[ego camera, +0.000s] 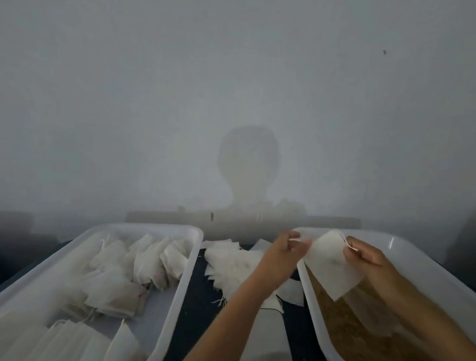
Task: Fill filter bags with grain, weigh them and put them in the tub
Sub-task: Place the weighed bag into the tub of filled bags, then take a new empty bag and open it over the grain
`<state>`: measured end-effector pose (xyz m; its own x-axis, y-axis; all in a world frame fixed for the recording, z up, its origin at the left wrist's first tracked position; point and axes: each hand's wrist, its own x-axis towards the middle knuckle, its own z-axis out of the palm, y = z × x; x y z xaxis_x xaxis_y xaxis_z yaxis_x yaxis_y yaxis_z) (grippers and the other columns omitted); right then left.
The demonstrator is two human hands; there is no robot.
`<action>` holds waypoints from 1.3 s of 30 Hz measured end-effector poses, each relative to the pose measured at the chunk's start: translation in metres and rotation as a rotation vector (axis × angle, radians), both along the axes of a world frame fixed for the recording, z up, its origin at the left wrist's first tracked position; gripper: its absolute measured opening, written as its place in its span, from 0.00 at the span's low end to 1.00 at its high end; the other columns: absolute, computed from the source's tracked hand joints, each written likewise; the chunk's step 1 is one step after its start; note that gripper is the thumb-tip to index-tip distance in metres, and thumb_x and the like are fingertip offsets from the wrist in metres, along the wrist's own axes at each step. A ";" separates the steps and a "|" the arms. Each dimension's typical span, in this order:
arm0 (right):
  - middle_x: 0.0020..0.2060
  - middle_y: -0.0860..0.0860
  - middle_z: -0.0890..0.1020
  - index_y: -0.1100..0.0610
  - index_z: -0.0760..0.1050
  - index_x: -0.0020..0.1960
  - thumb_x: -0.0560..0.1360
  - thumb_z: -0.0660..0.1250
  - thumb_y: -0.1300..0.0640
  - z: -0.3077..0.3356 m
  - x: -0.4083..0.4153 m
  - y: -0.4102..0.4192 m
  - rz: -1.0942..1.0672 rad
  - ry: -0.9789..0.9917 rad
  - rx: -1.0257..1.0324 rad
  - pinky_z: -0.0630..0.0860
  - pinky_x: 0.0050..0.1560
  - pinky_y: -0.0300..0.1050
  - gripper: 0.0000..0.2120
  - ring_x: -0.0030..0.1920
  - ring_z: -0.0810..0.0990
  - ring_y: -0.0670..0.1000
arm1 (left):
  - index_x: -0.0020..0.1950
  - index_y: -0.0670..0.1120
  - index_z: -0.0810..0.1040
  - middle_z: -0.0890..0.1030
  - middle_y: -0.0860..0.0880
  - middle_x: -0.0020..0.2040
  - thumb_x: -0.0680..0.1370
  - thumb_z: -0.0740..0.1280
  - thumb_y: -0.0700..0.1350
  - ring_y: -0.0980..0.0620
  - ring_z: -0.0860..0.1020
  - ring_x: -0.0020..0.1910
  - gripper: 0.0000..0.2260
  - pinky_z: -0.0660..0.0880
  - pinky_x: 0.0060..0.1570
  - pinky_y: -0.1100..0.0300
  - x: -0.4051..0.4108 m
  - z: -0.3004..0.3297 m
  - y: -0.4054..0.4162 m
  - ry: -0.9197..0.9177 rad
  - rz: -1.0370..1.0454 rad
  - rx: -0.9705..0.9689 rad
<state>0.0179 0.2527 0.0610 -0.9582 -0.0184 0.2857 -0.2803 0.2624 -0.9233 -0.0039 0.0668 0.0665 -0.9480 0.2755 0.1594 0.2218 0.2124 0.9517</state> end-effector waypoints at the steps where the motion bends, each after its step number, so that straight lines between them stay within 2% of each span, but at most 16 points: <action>1: 0.46 0.43 0.79 0.48 0.75 0.54 0.79 0.60 0.59 -0.005 0.005 0.007 -0.022 -0.035 -0.015 0.74 0.40 0.33 0.10 0.45 0.75 0.39 | 0.66 0.45 0.68 0.75 0.49 0.59 0.80 0.60 0.54 0.53 0.74 0.55 0.19 0.73 0.51 0.62 0.001 -0.004 0.014 -0.018 -0.041 -0.007; 3: 0.43 0.44 0.80 0.50 0.76 0.50 0.78 0.60 0.62 -0.012 0.012 0.019 -0.057 -0.096 -0.043 0.74 0.39 0.34 0.10 0.42 0.77 0.41 | 0.57 0.45 0.74 0.77 0.49 0.52 0.79 0.63 0.52 0.53 0.76 0.51 0.13 0.73 0.50 0.62 0.002 -0.013 0.036 -0.021 -0.100 -0.005; 4: 0.40 0.46 0.82 0.52 0.77 0.47 0.78 0.60 0.64 -0.014 0.014 0.023 -0.050 -0.121 -0.058 0.75 0.37 0.34 0.10 0.38 0.79 0.43 | 0.49 0.47 0.75 0.77 0.52 0.46 0.78 0.65 0.51 0.56 0.76 0.45 0.07 0.73 0.46 0.64 0.002 -0.017 0.045 -0.005 -0.114 -0.013; 5: 0.39 0.49 0.83 0.54 0.78 0.46 0.78 0.59 0.65 -0.016 0.017 0.027 -0.038 -0.147 -0.059 0.76 0.35 0.35 0.11 0.37 0.80 0.46 | 0.42 0.50 0.74 0.75 0.54 0.40 0.78 0.65 0.49 0.58 0.74 0.40 0.06 0.72 0.42 0.68 0.003 -0.021 0.052 0.010 -0.123 -0.027; 8: 0.42 0.56 0.81 0.59 0.77 0.46 0.79 0.61 0.62 -0.028 0.012 0.038 -0.105 -0.168 0.144 0.73 0.38 0.42 0.07 0.43 0.80 0.56 | 0.33 0.53 0.69 0.70 0.55 0.32 0.77 0.66 0.47 0.58 0.69 0.32 0.13 0.68 0.37 0.65 0.002 -0.035 0.068 0.021 -0.124 -0.057; 10: 0.42 0.53 0.79 0.57 0.75 0.44 0.78 0.63 0.58 -0.037 0.008 0.042 -0.217 -0.141 0.325 0.70 0.38 0.40 0.05 0.43 0.78 0.51 | 0.33 0.51 0.68 0.69 0.53 0.32 0.77 0.66 0.47 0.57 0.68 0.32 0.13 0.66 0.37 0.63 0.001 -0.042 0.075 0.043 -0.097 -0.111; 11: 0.41 0.52 0.79 0.56 0.73 0.43 0.78 0.64 0.58 -0.039 0.007 0.042 -0.259 -0.115 0.323 0.70 0.38 0.40 0.05 0.41 0.77 0.49 | 0.34 0.50 0.68 0.69 0.53 0.33 0.77 0.66 0.47 0.56 0.67 0.32 0.13 0.66 0.37 0.64 0.000 -0.046 0.078 0.066 -0.080 -0.145; 14: 0.35 0.56 0.77 0.59 0.75 0.41 0.77 0.63 0.57 -0.043 0.004 0.040 -0.192 -0.094 0.190 0.72 0.38 0.44 0.08 0.38 0.78 0.55 | 0.34 0.50 0.65 0.67 0.53 0.32 0.78 0.65 0.46 0.60 0.65 0.29 0.14 0.62 0.32 0.69 0.001 -0.054 0.083 0.159 -0.069 -0.191; 17: 0.36 0.62 0.77 0.66 0.76 0.43 0.76 0.63 0.54 -0.042 0.004 0.036 -0.063 -0.198 0.036 0.75 0.35 0.38 0.14 0.35 0.79 0.50 | 0.39 0.49 0.68 0.71 0.53 0.38 0.80 0.62 0.49 0.62 0.69 0.33 0.10 0.65 0.34 0.71 0.004 -0.055 0.086 0.208 -0.115 -0.236; 19: 0.33 0.60 0.74 0.67 0.73 0.40 0.73 0.64 0.54 -0.040 0.005 0.034 -0.011 -0.218 -0.077 0.74 0.31 0.37 0.15 0.32 0.77 0.50 | 0.46 0.48 0.71 0.73 0.52 0.42 0.80 0.60 0.50 0.56 0.71 0.40 0.08 0.67 0.40 0.63 0.005 -0.056 0.086 0.210 -0.120 -0.228; 22: 0.32 0.59 0.74 0.68 0.72 0.41 0.70 0.65 0.54 -0.039 0.005 0.034 0.043 -0.237 -0.209 0.73 0.33 0.43 0.15 0.33 0.76 0.55 | 0.49 0.47 0.72 0.74 0.53 0.42 0.81 0.59 0.49 0.55 0.73 0.41 0.07 0.71 0.43 0.59 0.008 -0.055 0.083 0.158 -0.139 -0.150; 24: 0.34 0.62 0.74 0.70 0.71 0.43 0.70 0.65 0.54 -0.040 0.004 0.035 0.074 -0.236 -0.242 0.74 0.35 0.48 0.17 0.35 0.75 0.58 | 0.48 0.46 0.72 0.75 0.51 0.42 0.81 0.58 0.48 0.53 0.75 0.41 0.07 0.75 0.45 0.53 0.010 -0.053 0.082 0.125 -0.165 -0.095; 26: 0.36 0.64 0.74 0.70 0.72 0.44 0.71 0.64 0.56 -0.042 0.004 0.035 0.109 -0.232 -0.269 0.75 0.35 0.49 0.15 0.35 0.76 0.60 | 0.46 0.47 0.72 0.76 0.50 0.41 0.82 0.58 0.47 0.52 0.76 0.41 0.07 0.75 0.45 0.52 0.011 -0.053 0.081 0.108 -0.175 -0.074; 29: 0.35 0.65 0.75 0.69 0.72 0.42 0.70 0.63 0.58 -0.043 0.002 0.035 0.129 -0.225 -0.285 0.77 0.33 0.48 0.12 0.34 0.77 0.60 | 0.45 0.48 0.71 0.76 0.52 0.39 0.82 0.57 0.47 0.53 0.76 0.39 0.08 0.73 0.42 0.56 0.012 -0.053 0.080 0.108 -0.161 -0.101; 35: 0.32 0.60 0.78 0.66 0.74 0.39 0.70 0.64 0.57 -0.048 -0.002 0.039 0.148 -0.215 -0.261 0.77 0.31 0.43 0.10 0.32 0.79 0.57 | 0.48 0.43 0.72 0.77 0.47 0.41 0.82 0.57 0.46 0.49 0.76 0.41 0.09 0.75 0.47 0.50 0.014 -0.052 0.080 0.104 -0.139 -0.123; 39: 0.31 0.58 0.78 0.64 0.74 0.39 0.70 0.65 0.58 -0.050 -0.004 0.040 0.155 -0.228 -0.289 0.76 0.30 0.42 0.08 0.31 0.79 0.55 | 0.46 0.44 0.72 0.77 0.47 0.41 0.81 0.58 0.44 0.50 0.76 0.41 0.06 0.76 0.49 0.49 0.013 -0.054 0.080 0.078 -0.143 -0.082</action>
